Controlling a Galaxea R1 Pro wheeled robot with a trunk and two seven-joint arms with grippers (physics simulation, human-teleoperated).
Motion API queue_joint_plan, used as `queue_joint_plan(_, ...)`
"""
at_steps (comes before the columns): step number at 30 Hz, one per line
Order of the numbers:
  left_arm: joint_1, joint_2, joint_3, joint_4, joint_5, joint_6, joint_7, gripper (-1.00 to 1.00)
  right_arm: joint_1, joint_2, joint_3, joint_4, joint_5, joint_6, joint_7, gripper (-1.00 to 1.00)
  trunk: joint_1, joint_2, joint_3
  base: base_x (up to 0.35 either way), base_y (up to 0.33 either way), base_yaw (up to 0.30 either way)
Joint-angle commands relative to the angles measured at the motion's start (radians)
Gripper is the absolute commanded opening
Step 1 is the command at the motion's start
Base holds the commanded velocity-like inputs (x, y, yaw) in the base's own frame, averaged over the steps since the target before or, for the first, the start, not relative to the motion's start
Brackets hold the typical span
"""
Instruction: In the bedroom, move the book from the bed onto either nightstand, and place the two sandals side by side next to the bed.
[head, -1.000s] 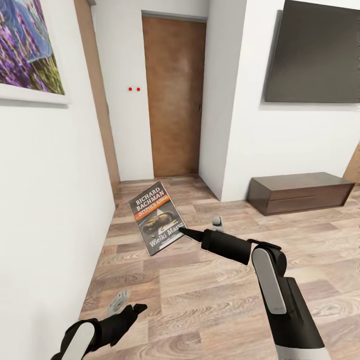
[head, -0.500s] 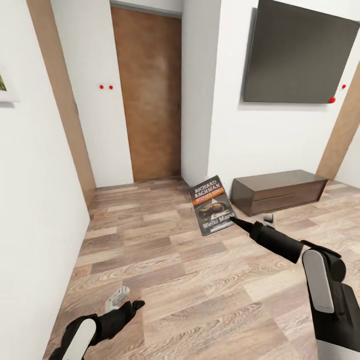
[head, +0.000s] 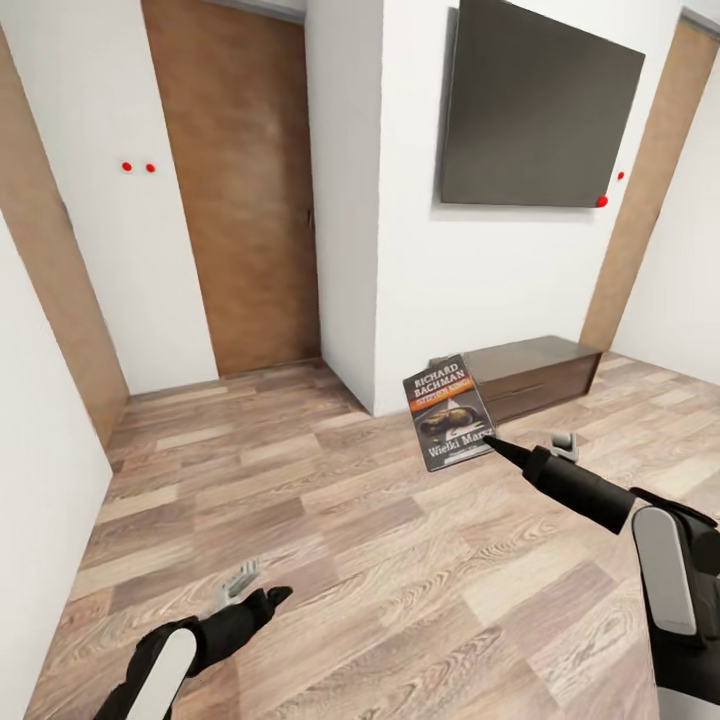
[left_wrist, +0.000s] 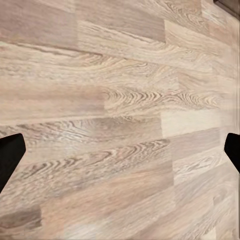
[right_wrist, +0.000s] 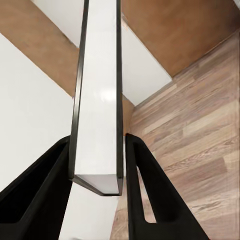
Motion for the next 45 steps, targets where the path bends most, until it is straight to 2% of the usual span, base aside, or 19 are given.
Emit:
queue_joint_plan(1,-0.001,0.000,-0.002,-0.001,0.009,0.002,0.004,1.00,0.002,-0.001,-0.005,0.000,-0.005,0.007,0.009,-1.00,0.000,0.000,-0.001,0.327,0.000,-0.265)
queue_joint_plan(4,-0.003,-0.002,-0.004,-0.001,0.007,0.002,-0.005,1.00,0.007,-0.002,-0.012,0.000,-0.005,0.007,0.009,-1.00,0.000,0.000,-0.001,0.327,0.000,-0.265)
queue_joint_plan(8,-0.004,-0.003,-0.027,0.000,0.005,-0.005,-0.013,1.00,0.013,-0.004,-0.019,-0.001,-0.005,0.007,0.010,-1.00,0.000,0.000,-0.001,0.327,0.000,-0.265)
queue_joint_plan(11,-0.005,-0.004,-0.082,0.006,0.006,-0.030,-0.017,1.00,0.015,-0.006,-0.025,-0.001,-0.005,0.007,0.010,-1.00,0.000,0.000,-0.001,0.327,0.000,-0.265)
queue_joint_plan(12,-0.005,-0.004,-0.082,0.006,0.006,-0.030,-0.017,1.00,0.015,-0.006,-0.025,-0.001,-0.005,0.007,0.010,-1.00,0.000,0.000,-0.001,0.327,0.000,-0.265)
queue_joint_plan(13,-0.005,-0.005,-0.120,0.012,0.008,-0.048,-0.019,1.00,0.016,-0.007,-0.036,-0.001,-0.005,0.007,0.010,-1.00,0.000,0.000,-0.001,0.327,0.000,-0.265)
queue_joint_plan(15,-0.006,-0.009,-0.153,0.015,0.010,-0.061,-0.020,1.00,0.017,-0.007,-0.051,-0.001,-0.005,0.007,0.010,-1.00,0.000,0.000,-0.001,0.327,0.000,-0.265)
queue_joint_plan(18,-0.006,-0.016,-0.176,0.018,0.011,-0.069,-0.020,1.00,0.017,-0.008,-0.065,-0.001,-0.005,0.007,0.010,-1.00,0.000,0.000,-0.001,0.327,0.000,-0.265)
queue_joint_plan(19,-0.006,-0.026,-0.195,0.021,0.009,-0.076,-0.021,1.00,0.017,-0.009,-0.077,-0.002,-0.005,0.007,0.010,-1.00,0.000,0.000,-0.001,0.327,0.000,-0.265)
queue_joint_plan(28,-0.006,-0.036,-0.213,0.030,0.006,-0.084,-0.020,1.00,0.018,-0.008,-0.089,-0.003,-0.005,0.007,0.011,-1.00,0.000,0.000,-0.001,0.327,0.000,-0.265)
queue_joint_plan(45,-0.006,-0.038,-0.215,0.050,0.002,-0.085,-0.020,1.00,0.018,-0.008,-0.091,-0.003,-0.005,0.007,0.009,-1.00,0.000,0.000,-0.001,0.327,0.000,-0.265)
